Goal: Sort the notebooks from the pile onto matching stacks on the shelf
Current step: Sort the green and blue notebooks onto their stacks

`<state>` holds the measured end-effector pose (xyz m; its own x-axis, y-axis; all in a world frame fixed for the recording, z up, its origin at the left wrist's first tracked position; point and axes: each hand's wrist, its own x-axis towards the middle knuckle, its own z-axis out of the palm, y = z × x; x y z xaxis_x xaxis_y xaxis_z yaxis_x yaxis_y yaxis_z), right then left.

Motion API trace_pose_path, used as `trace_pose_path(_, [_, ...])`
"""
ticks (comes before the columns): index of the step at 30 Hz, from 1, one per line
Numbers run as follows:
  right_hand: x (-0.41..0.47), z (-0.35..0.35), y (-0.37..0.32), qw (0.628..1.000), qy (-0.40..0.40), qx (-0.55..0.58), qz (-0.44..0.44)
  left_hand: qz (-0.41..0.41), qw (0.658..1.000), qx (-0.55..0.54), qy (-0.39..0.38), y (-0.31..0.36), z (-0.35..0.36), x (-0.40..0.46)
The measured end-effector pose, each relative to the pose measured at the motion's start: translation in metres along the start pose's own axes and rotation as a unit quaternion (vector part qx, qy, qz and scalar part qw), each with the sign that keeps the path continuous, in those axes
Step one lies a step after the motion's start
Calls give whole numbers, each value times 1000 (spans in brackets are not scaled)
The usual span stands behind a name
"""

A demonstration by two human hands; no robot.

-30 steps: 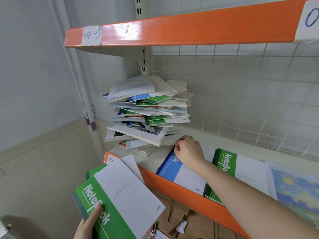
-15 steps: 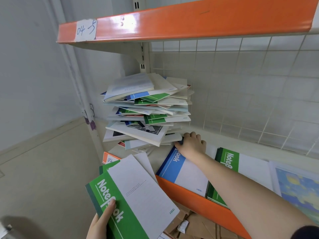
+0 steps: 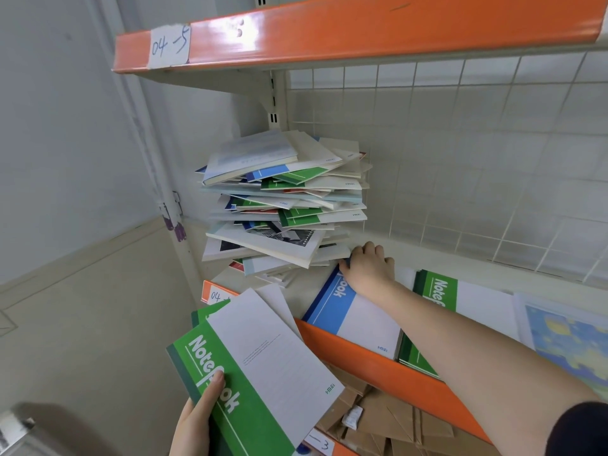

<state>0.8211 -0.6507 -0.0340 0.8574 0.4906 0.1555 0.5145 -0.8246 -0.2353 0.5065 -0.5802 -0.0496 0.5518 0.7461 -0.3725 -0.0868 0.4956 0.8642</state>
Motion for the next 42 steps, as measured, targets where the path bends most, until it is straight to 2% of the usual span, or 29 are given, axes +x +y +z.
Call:
trace_pose_path(6, [-4, -5, 6, 999, -18, 4, -27, 1, 1000, 12, -17, 4, -6, -2])
trace_pose_path(11, [-28, -4, -1, 992, 91, -47, -79, 17, 999, 4, -26, 7, -9, -11])
trace_pose_path(15, [-56, -8, -4, 991, 39, -9, -128, 8, 999, 4, -40, 9, -12, -14])
trace_pose_path(18, [-70, -14, -4, 966, -8, 18, -257, 17, 998, 8, -62, 7, -10, -17])
trace_pose_path(20, [-72, -15, -7, 952, -52, 7, -300, 16, 998, 14, -64, 4, -10, -17])
trace_pose_path(26, [-73, -10, -10, 959, -81, 39, -269, 25, 995, 28, -89, 4, 2, -31])
trace_pose_path(31, [-94, -27, -2, 949, -75, 238, -193, 20, 995, 30, -94, 5, 13, -45])
trace_pose_path(33, [-113, -43, 3, 918, -98, 365, -123, 10, 994, 29, -103, 4, 21, -50])
trace_pose_path(35, [-135, -61, 12, 868, -153, 467, -70, 5, 994, 34, -108, 2, 31, -55])
trace_pose_path(37, [-158, -76, 24, 843, -217, 489, -52, -2, 991, 45, -123, -5, 44, -59])
trace_pose_path(39, [-178, -85, 36, 844, -249, 472, -54, -12, 988, 51, -144, -13, 60, -64])
trace_pose_path(42, [-200, -95, 61, 867, -203, 454, -17, -20, 984, 50, -170, -27, 85, -71])
